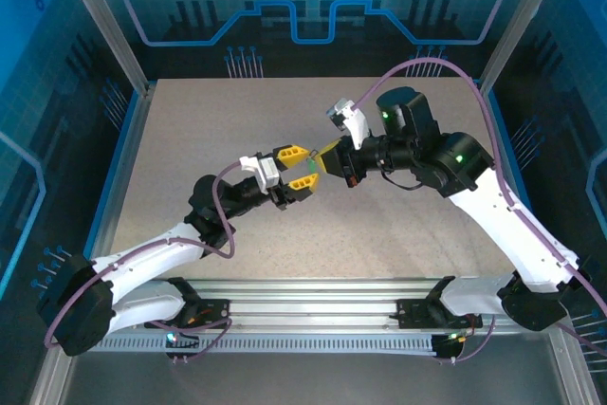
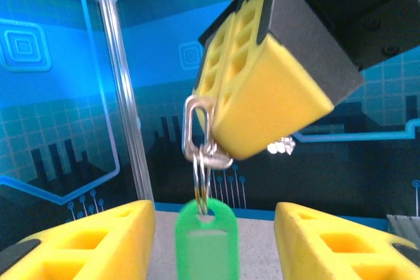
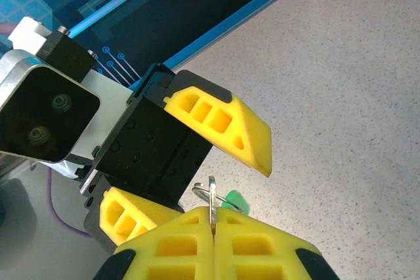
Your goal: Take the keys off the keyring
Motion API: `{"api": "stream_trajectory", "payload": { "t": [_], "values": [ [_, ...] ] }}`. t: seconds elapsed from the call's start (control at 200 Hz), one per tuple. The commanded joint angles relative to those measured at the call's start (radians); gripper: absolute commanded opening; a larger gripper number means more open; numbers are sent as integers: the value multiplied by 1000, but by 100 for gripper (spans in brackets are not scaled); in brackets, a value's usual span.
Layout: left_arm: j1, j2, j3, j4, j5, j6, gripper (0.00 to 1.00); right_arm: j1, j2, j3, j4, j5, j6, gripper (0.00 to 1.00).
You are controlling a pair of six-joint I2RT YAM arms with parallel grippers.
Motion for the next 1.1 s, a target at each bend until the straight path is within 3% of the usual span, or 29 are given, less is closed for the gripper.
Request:
{"api": "stream_trajectory", "payload": {
  "t": [0.0,0.485,0.585,0.72,0.8,0.931,1.026,1.096],
  "values": [
    [-8,15,31,61,31,16,52,-9,2,22,-10,-43,30,0],
    [-6,39,58,85,85,13,44,-20,-7,6,31,-120,79,0],
    [-7,40,68,79,92,24,33,-25,-15,1,44,-137,89,0],
    [-6,42,77,96,95,24,35,-31,-17,-7,47,-149,100,0],
    [-6,40,84,92,111,29,26,-33,-21,-14,54,-153,106,0],
    [-6,39,89,85,119,32,18,-43,-30,-20,67,-161,116,0],
    [-7,39,88,90,106,29,18,-50,-38,-28,81,-169,128,0],
    [-7,44,90,93,93,24,27,-57,-45,-38,101,-180,143,0]
  ]
}}
